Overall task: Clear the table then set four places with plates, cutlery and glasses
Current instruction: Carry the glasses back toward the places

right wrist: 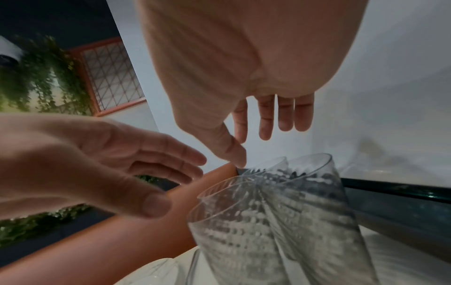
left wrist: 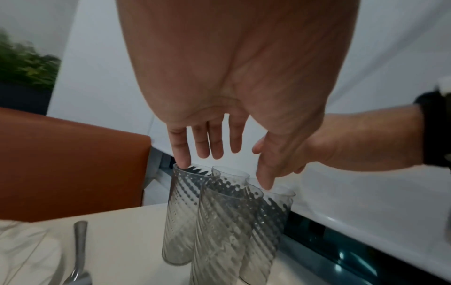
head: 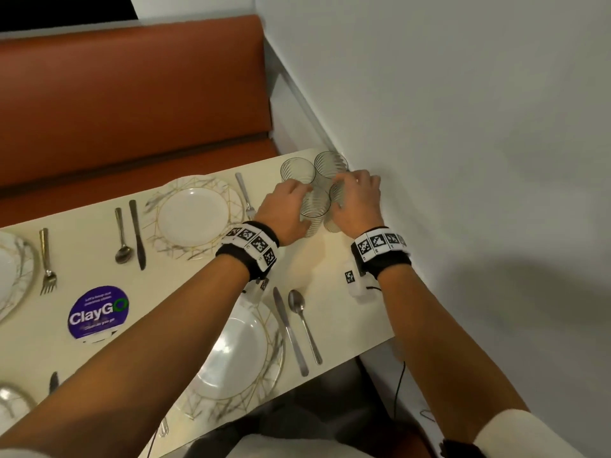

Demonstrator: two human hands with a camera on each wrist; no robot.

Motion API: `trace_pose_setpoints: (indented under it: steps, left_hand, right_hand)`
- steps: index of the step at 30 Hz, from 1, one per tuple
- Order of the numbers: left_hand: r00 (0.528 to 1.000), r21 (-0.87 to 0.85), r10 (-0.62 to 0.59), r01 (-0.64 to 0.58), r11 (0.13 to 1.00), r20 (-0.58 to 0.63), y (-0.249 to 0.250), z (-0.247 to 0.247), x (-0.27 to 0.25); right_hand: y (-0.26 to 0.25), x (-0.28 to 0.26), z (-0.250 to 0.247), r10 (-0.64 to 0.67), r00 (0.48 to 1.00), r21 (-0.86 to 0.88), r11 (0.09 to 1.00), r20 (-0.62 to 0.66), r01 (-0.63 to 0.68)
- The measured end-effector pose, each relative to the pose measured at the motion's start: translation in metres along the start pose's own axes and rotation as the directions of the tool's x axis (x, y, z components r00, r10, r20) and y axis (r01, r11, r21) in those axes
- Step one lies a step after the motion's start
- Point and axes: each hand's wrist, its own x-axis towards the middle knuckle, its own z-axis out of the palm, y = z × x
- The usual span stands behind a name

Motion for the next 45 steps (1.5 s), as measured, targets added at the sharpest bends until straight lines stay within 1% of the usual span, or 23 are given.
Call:
trace_pose_setpoints:
  steps: [3, 6, 9, 12, 16, 19, 21, 23, 24, 27, 29, 32, 36, 40, 43, 45]
  left_hand:
    - [0.993, 0.213, 0.051, -0.074, 0.974, 0.109, 0.004, 0.006, 0.022]
    - [0.972, 0.361, 0.063, -0.144, 0.921, 0.228, 0.006, 0.015, 0.035]
    - [0.957, 0.414, 0.050, -0.171, 0.894, 0.286, 0.004, 0.019, 0.041]
    - [0.955, 0.423, 0.057, -0.181, 0.888, 0.290, 0.000, 0.017, 0.042]
    - [0.967, 0.362, 0.092, -0.176, 0.916, 0.237, -0.007, 0.013, 0.033]
    - [0.984, 0.271, 0.107, -0.143, 0.952, 0.143, -0.015, -0.001, 0.013]
    - [0.996, 0.152, 0.068, -0.076, 0.985, 0.058, -0.021, -0.012, -0.008]
    - [1.000, -0.006, -0.021, 0.021, 1.000, -0.009, -0.029, -0.025, -0.034]
    - [0.997, -0.087, -0.073, 0.070, 0.994, -0.032, -0.034, -0.030, -0.047]
    - [0.974, -0.270, -0.221, 0.199, 0.942, -0.052, -0.060, -0.049, -0.095]
    - [0.956, -0.333, -0.286, 0.247, 0.910, -0.072, -0.081, -0.059, -0.124]
    - [0.914, -0.415, -0.387, 0.308, 0.856, -0.120, -0.122, -0.075, -0.176]
    - [0.854, -0.437, -0.487, 0.373, 0.819, -0.182, -0.182, -0.094, -0.246]
    - [0.790, -0.448, -0.573, 0.441, 0.778, -0.217, -0.245, -0.118, -0.326]
    - [0.744, -0.431, -0.618, 0.484, 0.761, -0.255, -0.284, -0.137, -0.377]
    - [0.703, -0.435, -0.652, 0.511, 0.742, -0.285, -0.311, -0.149, -0.409]
  right_hand:
    - [0.008, 0.015, 0.000, 0.067, 0.981, -0.077, 0.996, 0.182, -0.054]
    - [0.016, 0.022, 0.006, 0.126, 0.942, -0.143, 0.986, 0.310, -0.084]
    - [0.018, 0.025, 0.009, 0.139, 0.924, -0.145, 0.985, 0.355, -0.092]
    - [0.014, 0.025, 0.011, 0.141, 0.924, -0.124, 0.987, 0.356, -0.103]
    - [0.007, 0.021, 0.011, 0.154, 0.937, -0.120, 0.985, 0.314, -0.122]
    - [0.000, 0.015, 0.009, 0.164, 0.938, -0.098, 0.985, 0.307, -0.140]
    - [-0.005, 0.009, 0.007, 0.168, 0.929, -0.106, 0.984, 0.329, -0.141]
    - [-0.014, 0.002, 0.004, 0.184, 0.921, -0.133, 0.980, 0.345, -0.146]
    - [-0.021, -0.002, 0.002, 0.187, 0.917, -0.143, 0.979, 0.353, -0.145]
    - [-0.059, -0.014, 0.002, 0.155, 0.899, -0.148, 0.984, 0.411, -0.102]
    - [-0.091, -0.024, 0.004, 0.117, 0.884, -0.118, 0.991, 0.453, -0.070]
    - [-0.152, -0.042, 0.020, 0.034, 0.859, -0.016, 0.999, 0.511, -0.030]
    - [-0.240, -0.070, 0.053, -0.102, 0.844, 0.095, 0.994, 0.527, 0.061]
    - [-0.332, -0.109, 0.097, -0.214, 0.799, 0.207, 0.972, 0.562, 0.115]
    - [-0.391, -0.136, 0.128, -0.289, 0.778, 0.272, 0.949, 0.558, 0.157]
    - [-0.429, -0.154, 0.148, -0.339, 0.752, 0.300, 0.934, 0.565, 0.196]
